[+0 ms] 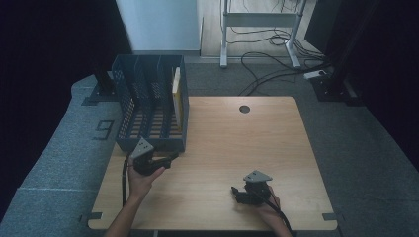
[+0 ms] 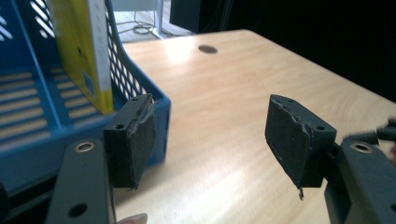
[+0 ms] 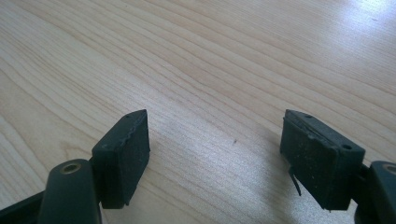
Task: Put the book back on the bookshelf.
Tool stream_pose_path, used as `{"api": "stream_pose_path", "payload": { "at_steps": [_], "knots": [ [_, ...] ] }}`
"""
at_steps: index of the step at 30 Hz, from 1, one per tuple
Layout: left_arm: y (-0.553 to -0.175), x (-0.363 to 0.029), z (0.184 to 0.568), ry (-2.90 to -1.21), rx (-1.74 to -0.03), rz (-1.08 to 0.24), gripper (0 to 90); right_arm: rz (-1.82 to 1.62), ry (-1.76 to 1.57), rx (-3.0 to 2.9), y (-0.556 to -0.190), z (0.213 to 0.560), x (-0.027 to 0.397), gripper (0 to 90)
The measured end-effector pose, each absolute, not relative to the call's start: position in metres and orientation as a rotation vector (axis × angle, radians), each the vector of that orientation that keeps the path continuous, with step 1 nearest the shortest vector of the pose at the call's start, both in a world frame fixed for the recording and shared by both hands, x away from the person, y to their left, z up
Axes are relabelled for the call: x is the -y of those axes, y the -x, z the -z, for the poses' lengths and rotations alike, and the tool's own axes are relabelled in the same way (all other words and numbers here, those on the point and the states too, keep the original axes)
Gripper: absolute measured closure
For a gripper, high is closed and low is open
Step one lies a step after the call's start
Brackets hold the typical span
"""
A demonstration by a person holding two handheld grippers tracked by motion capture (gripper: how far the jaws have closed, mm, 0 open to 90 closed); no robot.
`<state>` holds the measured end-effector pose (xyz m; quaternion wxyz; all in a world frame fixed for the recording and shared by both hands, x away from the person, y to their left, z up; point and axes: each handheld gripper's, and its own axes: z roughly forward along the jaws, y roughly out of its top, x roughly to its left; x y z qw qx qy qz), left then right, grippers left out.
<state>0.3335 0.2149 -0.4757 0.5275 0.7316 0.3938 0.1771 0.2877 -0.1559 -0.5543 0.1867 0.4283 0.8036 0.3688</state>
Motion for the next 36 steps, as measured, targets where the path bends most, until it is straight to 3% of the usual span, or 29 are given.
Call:
{"api": "stream_pose_path", "payload": {
  "at_steps": [16,36],
  "knots": [
    [-0.294,-0.211,0.537,-1.885,-0.952,-0.24,32.8,-1.038,-1.205,-2.263,-0.288,0.554,0.156,23.6],
    [-0.291,-0.215,0.544,-1.896,-0.955,-0.214,32.5,-1.038,-1.206,-2.261,-0.289,0.554,0.156,23.6]
  ]
}}
